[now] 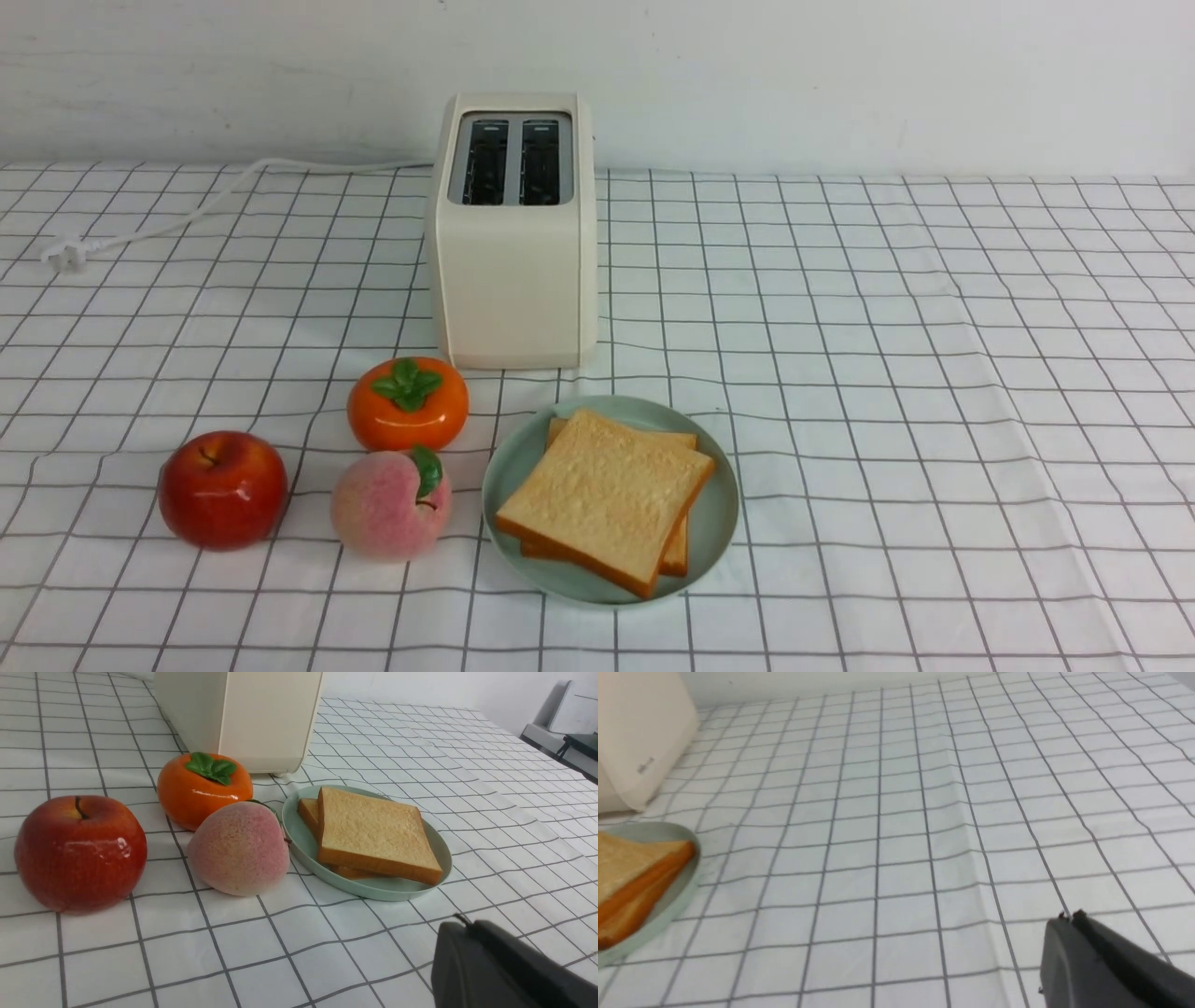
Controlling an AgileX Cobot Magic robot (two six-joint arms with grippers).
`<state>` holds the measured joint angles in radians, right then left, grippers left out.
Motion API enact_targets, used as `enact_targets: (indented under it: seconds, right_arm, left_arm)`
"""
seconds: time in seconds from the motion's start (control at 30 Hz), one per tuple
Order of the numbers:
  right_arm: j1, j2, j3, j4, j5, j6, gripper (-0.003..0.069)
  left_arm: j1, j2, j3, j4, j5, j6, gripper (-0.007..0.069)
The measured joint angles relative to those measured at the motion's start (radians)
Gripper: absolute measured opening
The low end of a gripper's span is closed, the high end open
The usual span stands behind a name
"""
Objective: Take toasted bread from bread machine on white checkered table place on plate.
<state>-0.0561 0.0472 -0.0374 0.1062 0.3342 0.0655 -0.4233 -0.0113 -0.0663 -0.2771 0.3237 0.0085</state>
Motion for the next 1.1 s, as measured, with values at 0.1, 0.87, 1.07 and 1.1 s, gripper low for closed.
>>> enact_targets:
  seconds: [0.1,0.87,1.07,1.1]
  right_arm:
    - [-0.011,-0.047,0.056,-0.027,0.039,-0.002,-0.0021]
    - [-0.012,-0.057,0.055,-0.057,0.053,-0.003,-0.0011]
    - [-0.012,-0.057,0.055,-0.057,0.053,-0.003,-0.0008]
    - [-0.012,-0.057,0.055,-0.057,0.053,-0.003,-0.0006]
  left_arm:
    - [0.000,0.000,0.000,0.000,0.003,0.000,-0.0013]
    - [0.000,0.000,0.000,0.001,0.013,-0.001,0.0000]
    - [0.000,0.000,0.004,0.001,0.009,-0.001,0.0004]
    - [0.001,0.000,0.006,0.002,0.006,-0.001,0.0004]
